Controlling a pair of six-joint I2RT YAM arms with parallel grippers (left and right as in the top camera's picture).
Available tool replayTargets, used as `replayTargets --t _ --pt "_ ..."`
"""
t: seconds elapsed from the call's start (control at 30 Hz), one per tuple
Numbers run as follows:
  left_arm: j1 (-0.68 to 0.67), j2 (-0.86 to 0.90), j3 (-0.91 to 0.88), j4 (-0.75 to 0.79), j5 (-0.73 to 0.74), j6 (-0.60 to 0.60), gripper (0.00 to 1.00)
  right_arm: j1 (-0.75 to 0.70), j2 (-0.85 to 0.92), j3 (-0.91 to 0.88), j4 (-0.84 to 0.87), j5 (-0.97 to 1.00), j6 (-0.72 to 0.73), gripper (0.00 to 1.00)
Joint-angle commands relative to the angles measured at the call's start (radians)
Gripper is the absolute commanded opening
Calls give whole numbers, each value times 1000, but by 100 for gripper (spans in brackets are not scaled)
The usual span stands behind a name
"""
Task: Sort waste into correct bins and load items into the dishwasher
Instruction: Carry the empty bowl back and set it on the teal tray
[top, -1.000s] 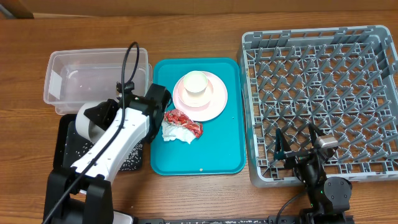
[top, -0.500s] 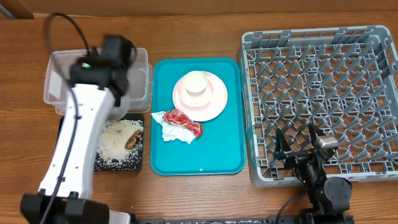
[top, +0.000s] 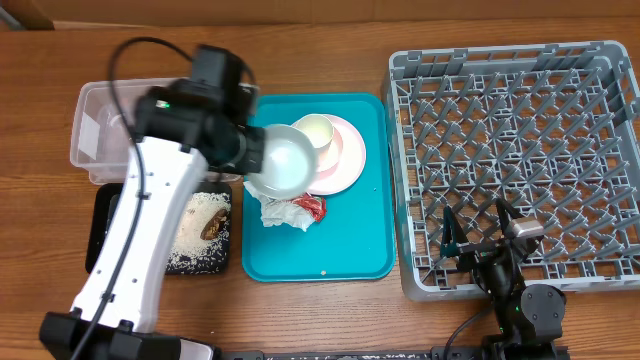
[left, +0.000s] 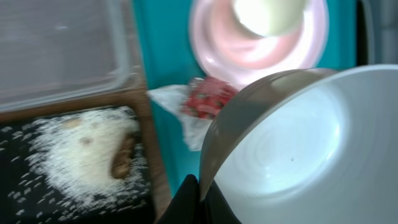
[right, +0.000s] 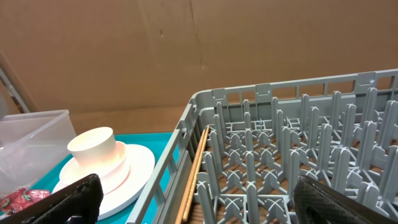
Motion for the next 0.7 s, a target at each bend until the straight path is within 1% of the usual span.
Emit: replayTargets --t 0.0,0.13,0.3,0.67 --pt "-83 -8 -46 27 60 -19 4 -3 -10 -10 6 2 0 100" --pt "-186 -8 -120 92 60 -24 4 -3 -10 -10 6 2 0 100" --pt "-286 -7 -221 188 60 -86 4 -3 -10 -10 6 2 0 100" --pt "-417 -6 -412 369 60 -114 4 -3 -10 -10 6 2 0 100"
